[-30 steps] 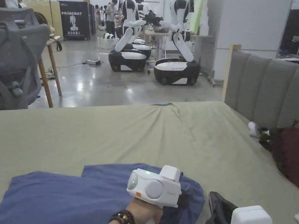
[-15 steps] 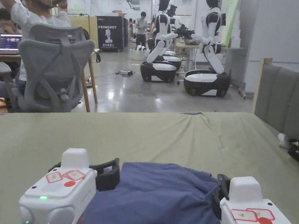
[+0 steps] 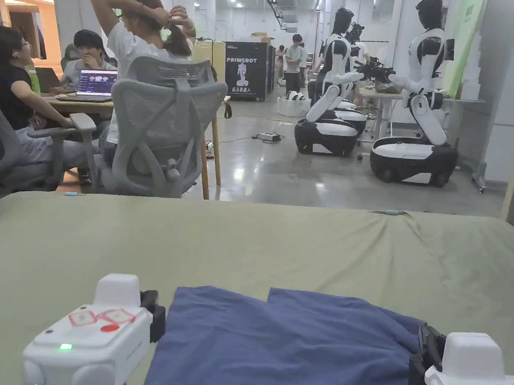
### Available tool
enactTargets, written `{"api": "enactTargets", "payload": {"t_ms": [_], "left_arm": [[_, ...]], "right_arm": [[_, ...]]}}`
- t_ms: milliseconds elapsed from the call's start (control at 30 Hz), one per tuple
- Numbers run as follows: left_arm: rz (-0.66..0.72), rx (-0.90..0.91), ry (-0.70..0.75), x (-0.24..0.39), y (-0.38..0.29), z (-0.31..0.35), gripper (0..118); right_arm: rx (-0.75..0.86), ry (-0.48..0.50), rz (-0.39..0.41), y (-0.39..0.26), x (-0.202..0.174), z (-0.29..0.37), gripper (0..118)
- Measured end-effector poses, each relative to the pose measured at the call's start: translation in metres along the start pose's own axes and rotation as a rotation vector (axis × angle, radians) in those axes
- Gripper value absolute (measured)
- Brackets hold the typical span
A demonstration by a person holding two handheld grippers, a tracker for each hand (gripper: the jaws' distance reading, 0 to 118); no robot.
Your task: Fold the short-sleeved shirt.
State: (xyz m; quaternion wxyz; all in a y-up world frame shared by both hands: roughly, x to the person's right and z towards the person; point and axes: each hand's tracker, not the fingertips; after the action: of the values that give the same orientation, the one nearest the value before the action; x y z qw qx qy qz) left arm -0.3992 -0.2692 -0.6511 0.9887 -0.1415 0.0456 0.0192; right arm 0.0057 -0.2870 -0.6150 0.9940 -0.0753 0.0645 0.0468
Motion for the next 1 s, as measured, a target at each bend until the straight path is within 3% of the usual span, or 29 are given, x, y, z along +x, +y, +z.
{"api": "enactTargets", "payload": {"t_ms": [67, 100, 133, 167, 233, 267, 500, 667, 700, 733, 767, 833, 867, 900, 967, 1000], "left_arm": [[-0.022, -0.084, -0.019, -0.001, 0.018, -0.048, 10], [-0.034, -0.115, -0.026, -0.003, 0.026, -0.078, 24], [-0.035, -0.169, -0.038, -0.007, 0.032, -0.106, 52], [-0.049, -0.22, -0.006, -0.002, 0.036, -0.132, 72], [-0.047, -0.277, 0.042, -0.005, 0.036, -0.191, 97], [-0.04, -0.303, 0.036, -0.006, 0.032, -0.215, 98], [-0.064, -0.506, 0.084, -0.013, -0.008, -0.341, 97], [0.039, -0.554, 0.082, -0.017, -0.024, -0.353, 86], [0.034, -0.548, 0.082, -0.013, -0.022, -0.343, 80], [0.015, -0.546, 0.082, -0.009, -0.02, -0.341, 47], [-0.011, -0.527, 0.062, -0.006, -0.015, -0.335, 0], [0.031, -0.5, -0.044, -0.004, -0.005, -0.325, 1], [0.027, -0.485, -0.001, -0.002, -0.002, -0.317, 1], [0.023, -0.487, 0.0, 0.0, 0.001, -0.31, 1], [-0.008, -0.466, -0.015, 0.0, 0.009, -0.298, 1], [-0.012, -0.455, -0.019, 0.0, 0.012, -0.291, 1]], "right_arm": [[-0.007, 0.002, 0.003, -0.003, 0.003, -0.007, 0], [-0.013, 0.001, 0.003, -0.005, 0.005, -0.012, 0], [-0.019, -0.004, 0.005, -0.007, 0.006, -0.018, 0], [-0.027, -0.014, 0.007, -0.009, 0.008, -0.026, 0], [-0.042, -0.033, 0.012, -0.014, 0.012, -0.042, 0], [-0.048, -0.043, 0.011, -0.017, 0.014, -0.05, 0], [-0.098, -0.074, 0.007, -0.036, 0.027, -0.088, 0], [-0.125, -0.083, -0.001, -0.043, 0.034, -0.096, 0], [-0.128, -0.085, 0.003, -0.043, 0.036, -0.096, 0], [-0.129, -0.087, 0.007, -0.044, 0.037, -0.096, 0], [-0.13, -0.088, 0.008, -0.044, 0.039, -0.096, 0], [-0.136, -0.091, 0.009, -0.041, 0.043, -0.096, 1], [-0.142, -0.095, 0.005, -0.037, 0.045, -0.094, 7], [-0.158, -0.111, -0.006, -0.033, 0.049, -0.094, 22], [-0.254, -0.115, -0.028, -0.027, 0.058, -0.099, 29], [-0.314, -0.123, -0.046, -0.025, 0.063, -0.105, 48]]}}
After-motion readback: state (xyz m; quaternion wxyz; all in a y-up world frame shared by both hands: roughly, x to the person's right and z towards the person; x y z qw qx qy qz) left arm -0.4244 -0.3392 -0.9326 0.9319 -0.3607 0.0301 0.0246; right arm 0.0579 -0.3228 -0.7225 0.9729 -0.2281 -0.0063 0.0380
